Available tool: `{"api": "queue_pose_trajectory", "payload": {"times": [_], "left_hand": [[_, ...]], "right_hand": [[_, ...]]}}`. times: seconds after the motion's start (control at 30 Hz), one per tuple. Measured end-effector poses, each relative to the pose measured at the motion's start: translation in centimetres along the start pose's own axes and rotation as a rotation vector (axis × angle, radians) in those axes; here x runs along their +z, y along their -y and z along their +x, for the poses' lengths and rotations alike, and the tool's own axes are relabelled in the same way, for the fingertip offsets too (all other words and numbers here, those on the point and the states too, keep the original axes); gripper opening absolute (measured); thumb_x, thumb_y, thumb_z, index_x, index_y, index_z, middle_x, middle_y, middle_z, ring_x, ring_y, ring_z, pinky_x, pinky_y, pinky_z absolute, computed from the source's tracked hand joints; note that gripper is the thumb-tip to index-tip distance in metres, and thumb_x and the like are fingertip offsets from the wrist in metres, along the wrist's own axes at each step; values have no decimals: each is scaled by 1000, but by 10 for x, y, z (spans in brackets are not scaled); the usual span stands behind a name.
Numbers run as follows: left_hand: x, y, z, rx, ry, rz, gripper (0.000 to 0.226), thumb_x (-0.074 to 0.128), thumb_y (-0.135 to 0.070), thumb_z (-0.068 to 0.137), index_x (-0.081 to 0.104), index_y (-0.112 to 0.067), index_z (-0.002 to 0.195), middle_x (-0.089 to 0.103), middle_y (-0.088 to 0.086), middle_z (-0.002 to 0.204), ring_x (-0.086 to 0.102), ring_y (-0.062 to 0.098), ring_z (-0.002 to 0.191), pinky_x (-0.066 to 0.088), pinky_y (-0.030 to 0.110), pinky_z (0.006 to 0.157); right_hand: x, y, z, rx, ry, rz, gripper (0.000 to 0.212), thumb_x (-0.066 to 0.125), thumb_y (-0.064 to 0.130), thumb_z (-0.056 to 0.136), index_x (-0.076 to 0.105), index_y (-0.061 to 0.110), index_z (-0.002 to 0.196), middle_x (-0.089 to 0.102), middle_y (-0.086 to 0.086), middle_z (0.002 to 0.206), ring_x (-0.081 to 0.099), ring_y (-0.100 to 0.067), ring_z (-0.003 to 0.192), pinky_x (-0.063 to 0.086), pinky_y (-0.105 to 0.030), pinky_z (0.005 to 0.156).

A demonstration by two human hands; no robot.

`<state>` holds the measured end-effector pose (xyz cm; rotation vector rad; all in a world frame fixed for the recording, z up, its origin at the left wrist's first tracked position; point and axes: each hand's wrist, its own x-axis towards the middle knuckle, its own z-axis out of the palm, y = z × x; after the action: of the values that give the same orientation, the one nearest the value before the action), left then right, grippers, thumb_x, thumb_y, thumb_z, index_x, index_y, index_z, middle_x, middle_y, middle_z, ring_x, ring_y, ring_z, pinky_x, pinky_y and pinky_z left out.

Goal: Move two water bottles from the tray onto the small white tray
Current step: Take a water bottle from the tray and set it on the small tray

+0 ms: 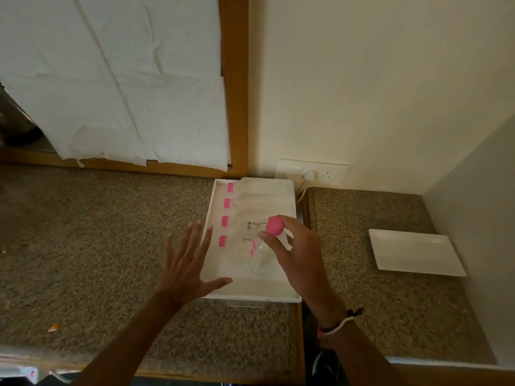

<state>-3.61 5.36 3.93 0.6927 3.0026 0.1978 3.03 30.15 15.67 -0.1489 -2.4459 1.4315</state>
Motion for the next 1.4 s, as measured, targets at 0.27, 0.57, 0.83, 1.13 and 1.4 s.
{"api": "queue_pose_trajectory", "payload": {"times": [0.27, 0.57, 0.83, 1.13, 1.4], "left_hand": [[-6, -124, 57, 83, -87, -74, 120, 30, -97, 69, -4, -24, 158, -7, 8, 169, -6, 27, 157, 5, 66, 123], [30, -279, 104, 198, 16, -141, 117, 24, -96, 72, -1, -20, 158, -7, 12, 168, -7, 31, 156, 5, 65, 124], [91, -337, 132, 209, 139, -117, 116, 26, -95, 74, 17, -15, 157, 11, 13, 167, 7, 33, 155, 17, 64, 123], [139, -338, 143, 179, 155, -130, 120, 38, -95, 70, 11, -20, 158, 7, 9, 169, 7, 28, 156, 11, 59, 124], [143, -336, 145, 179, 142, -149, 121, 39, -96, 68, 11, -20, 158, 7, 9, 169, 8, 28, 156, 18, 62, 121]], "right_hand": [[-96, -27, 23, -86, -104, 21, 28, 69, 40, 88, 58, 39, 113, 57, 36, 100, 59, 20, 97, 46, -1, 82], [-206, -105, 38, 13, -241, -45, 17, 70, 31, 91, 62, 34, 106, 65, 21, 93, 60, 12, 92, 43, -4, 77], [-248, -177, 42, 152, -330, -126, 31, 74, 26, 88, 66, 20, 117, 66, 13, 109, 57, 17, 98, 38, 4, 86], [-247, -211, 35, 176, -276, -98, 36, 69, 31, 88, 66, 15, 120, 65, 15, 114, 53, 22, 108, 40, 0, 94], [-248, -216, 32, 222, -311, -122, 37, 75, 28, 85, 67, 12, 117, 68, 9, 114, 61, 4, 108, 53, -23, 94]]}}
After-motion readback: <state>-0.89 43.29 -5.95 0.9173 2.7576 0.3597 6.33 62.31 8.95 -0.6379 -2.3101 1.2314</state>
